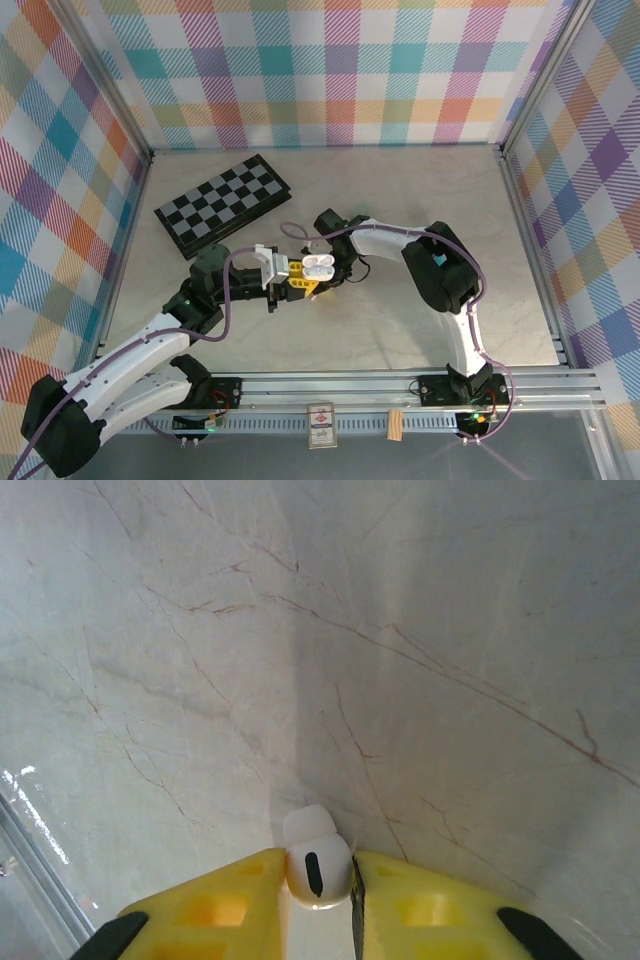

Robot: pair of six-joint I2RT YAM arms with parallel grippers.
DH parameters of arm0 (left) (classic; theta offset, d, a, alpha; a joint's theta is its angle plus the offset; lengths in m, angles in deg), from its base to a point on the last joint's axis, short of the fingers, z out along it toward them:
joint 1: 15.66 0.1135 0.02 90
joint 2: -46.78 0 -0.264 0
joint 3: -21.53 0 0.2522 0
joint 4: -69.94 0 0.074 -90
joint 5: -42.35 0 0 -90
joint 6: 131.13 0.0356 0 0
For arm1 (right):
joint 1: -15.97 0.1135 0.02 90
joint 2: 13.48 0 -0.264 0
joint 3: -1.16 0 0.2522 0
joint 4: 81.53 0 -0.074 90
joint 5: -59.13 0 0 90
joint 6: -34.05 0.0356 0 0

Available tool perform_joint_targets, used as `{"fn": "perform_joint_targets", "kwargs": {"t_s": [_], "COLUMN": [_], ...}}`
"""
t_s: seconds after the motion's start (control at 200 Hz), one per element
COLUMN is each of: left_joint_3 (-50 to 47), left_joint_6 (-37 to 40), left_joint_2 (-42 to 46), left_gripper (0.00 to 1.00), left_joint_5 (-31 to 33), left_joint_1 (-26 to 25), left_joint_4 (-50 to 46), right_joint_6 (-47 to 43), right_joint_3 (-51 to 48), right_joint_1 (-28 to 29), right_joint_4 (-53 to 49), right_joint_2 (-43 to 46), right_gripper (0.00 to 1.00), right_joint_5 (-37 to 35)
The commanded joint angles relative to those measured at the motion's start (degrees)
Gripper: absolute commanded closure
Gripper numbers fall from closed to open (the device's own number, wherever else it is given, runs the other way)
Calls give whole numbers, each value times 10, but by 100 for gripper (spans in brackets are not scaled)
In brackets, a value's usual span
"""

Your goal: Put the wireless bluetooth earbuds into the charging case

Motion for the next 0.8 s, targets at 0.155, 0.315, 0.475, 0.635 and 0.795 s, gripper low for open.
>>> {"fn": "perform_joint_targets", "kwargs": {"t_s": [0.155,0.315,0.475,0.635,0.795], "left_joint_3": [-15,-24,-34,-43,-51], "left_joint_6": [14,15,8,-1,-9], "left_joint_2": [15,16,16,15,13], "left_gripper": [93,93,93,94,94], "left_joint_5": [2,14,23,34,38], "left_joint_1": [-1,-1,0,2,4], "left_joint_4": [18,28,48,54,63], "right_joint_6": [-5,-18,-31,-34,-61], "right_joint_3": [-17,-44,-70,-100,-121], "right_joint_1": [18,18,16,-1,-21], "right_joint_4": [9,33,54,76,85], "right_joint_2": [15,74,129,195,266], "right_gripper": [83,83,83,82,83], "right_joint_5": [-92,-145,-196,-219,-279]}}
